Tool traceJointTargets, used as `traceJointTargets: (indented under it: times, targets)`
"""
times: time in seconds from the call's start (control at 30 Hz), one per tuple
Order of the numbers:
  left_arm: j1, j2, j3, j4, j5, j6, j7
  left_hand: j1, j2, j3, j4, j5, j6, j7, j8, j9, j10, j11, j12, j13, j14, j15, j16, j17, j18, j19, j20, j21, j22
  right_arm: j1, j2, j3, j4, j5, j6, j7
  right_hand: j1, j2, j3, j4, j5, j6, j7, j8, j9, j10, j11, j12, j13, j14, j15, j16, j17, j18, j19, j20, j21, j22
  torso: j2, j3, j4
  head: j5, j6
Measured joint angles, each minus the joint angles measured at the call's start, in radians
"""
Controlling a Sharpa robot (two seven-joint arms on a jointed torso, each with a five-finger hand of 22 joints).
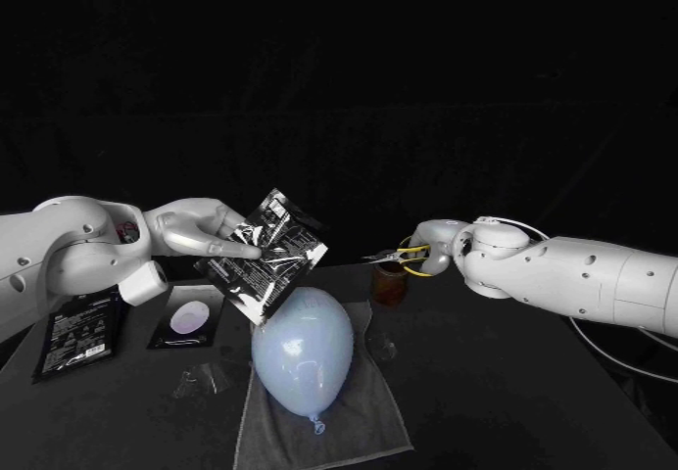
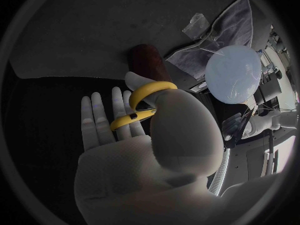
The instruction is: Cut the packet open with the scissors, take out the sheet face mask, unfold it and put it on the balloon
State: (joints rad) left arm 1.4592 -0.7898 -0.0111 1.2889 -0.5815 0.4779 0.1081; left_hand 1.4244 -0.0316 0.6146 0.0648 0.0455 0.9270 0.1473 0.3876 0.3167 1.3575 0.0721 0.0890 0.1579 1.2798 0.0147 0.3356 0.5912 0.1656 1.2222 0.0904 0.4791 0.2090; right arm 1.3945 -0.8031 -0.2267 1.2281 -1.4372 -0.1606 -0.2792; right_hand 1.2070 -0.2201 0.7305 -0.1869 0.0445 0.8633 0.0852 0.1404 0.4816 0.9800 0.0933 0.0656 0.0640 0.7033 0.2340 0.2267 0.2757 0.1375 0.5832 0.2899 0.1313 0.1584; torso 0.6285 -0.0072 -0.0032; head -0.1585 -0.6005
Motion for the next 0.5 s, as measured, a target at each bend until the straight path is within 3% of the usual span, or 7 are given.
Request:
traceJointTargets:
  times: [0.17,0.33,0.5]
  targets:
    - [0.000,-0.001,0.000,0.000,0.000,0.000,0.000,0.000,0.000,0.000,0.000,0.000,0.000,0.000,-0.001,0.000,0.000,0.000,0.000,0.000,0.000,0.000,0.000,0.000,0.000,0.000,0.000,0.000,0.000,-0.003,0.003,0.000,-0.006,-0.010,0.019,-0.003,0.005,-0.005,-0.061,0.015,0.000,-0.028,-0.025,-0.017,0.000,-0.042,0.007,0.010,0.001,-0.047,0.010,0.008,-0.007,-0.014,-0.018,0.000,-0.017,-0.012,0.000,0.0000,0.0000,0.000,0.000]
    - [0.000,-0.001,0.000,0.001,0.000,0.000,0.000,0.000,0.000,0.000,0.000,0.000,0.000,0.000,-0.002,0.000,0.000,0.000,0.000,0.000,0.000,0.000,0.000,0.000,0.000,0.000,0.000,0.000,0.000,-0.005,0.006,0.000,-0.008,-0.017,0.037,-0.006,0.035,0.003,-0.133,0.039,0.000,-0.041,-0.030,-0.023,0.001,-0.075,0.020,0.021,0.001,-0.077,0.016,0.030,-0.012,-0.014,-0.018,0.000,-0.023,-0.022,0.000,0.0002,-0.0004,0.001,-0.001]
    - [0.000,-0.001,0.000,0.001,0.000,0.000,0.000,0.000,0.000,0.000,0.000,0.000,0.000,0.000,-0.003,0.000,0.000,0.000,0.000,0.000,0.000,0.001,0.000,0.000,0.000,0.000,0.000,0.000,0.000,-0.006,0.008,0.000,-0.012,-0.023,0.055,-0.012,0.046,0.007,-0.176,0.064,0.000,-0.047,-0.037,-0.025,0.002,-0.088,0.008,0.033,0.002,-0.093,0.018,0.045,-0.017,-0.015,-0.018,0.000,-0.026,-0.027,0.000,0.0008,-0.0008,0.001,-0.002]
